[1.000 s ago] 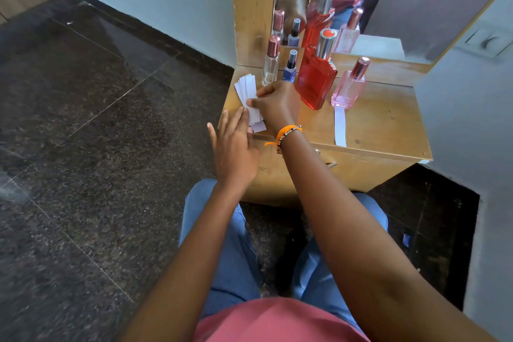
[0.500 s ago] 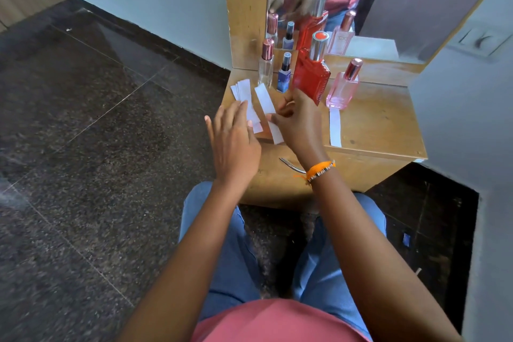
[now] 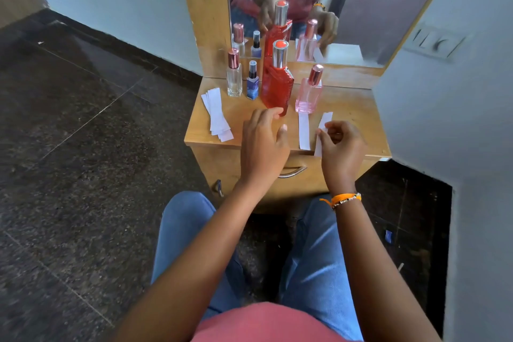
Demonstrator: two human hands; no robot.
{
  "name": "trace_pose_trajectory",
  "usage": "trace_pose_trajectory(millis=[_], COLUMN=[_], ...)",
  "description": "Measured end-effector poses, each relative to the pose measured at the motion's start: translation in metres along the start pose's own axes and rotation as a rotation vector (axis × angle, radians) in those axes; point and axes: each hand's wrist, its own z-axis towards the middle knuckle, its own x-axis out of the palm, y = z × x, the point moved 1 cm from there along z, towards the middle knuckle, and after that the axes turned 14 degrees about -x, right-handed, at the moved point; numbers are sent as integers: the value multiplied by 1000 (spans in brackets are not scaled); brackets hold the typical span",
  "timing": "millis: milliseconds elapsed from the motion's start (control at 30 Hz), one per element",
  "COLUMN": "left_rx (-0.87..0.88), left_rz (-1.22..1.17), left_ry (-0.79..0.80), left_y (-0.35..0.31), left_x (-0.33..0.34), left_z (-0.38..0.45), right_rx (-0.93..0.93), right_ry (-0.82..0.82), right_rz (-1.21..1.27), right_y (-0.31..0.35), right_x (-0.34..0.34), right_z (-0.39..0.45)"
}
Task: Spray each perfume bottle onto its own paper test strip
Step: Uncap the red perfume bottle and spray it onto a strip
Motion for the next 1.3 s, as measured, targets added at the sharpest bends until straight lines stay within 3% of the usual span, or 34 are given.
trace_pose_trajectory(millis=[233, 433, 567, 733, 933, 1100, 1233, 1300], left_rx=[-32, -109, -113, -103, -70, -99, -160, -153], left_rz=[-27, -167, -217, -244, -306, -409, -611, -649], left_ry=[14, 19, -8, -24, 4, 177, 461, 497], left_y=[4, 5, 8, 13, 11, 2, 2, 5], left_x=[3, -1, -4, -7, -10, -12, -20, -22], left_z=[0, 4, 9, 12, 14, 20, 22, 23], right_rx=[-42, -232, -344, -291, -271, -274, -243, -219], right_ry=[117, 53, 114, 99, 112, 150, 255, 347], right_rz=[-218, 87, -29, -208, -145, -36, 172, 227], right_y=[-8, 34, 61, 67, 65, 66, 67, 69], right_x=[2, 7, 33, 52, 39, 7, -20, -29], right_z=[8, 14, 29, 40, 35, 15, 10, 13])
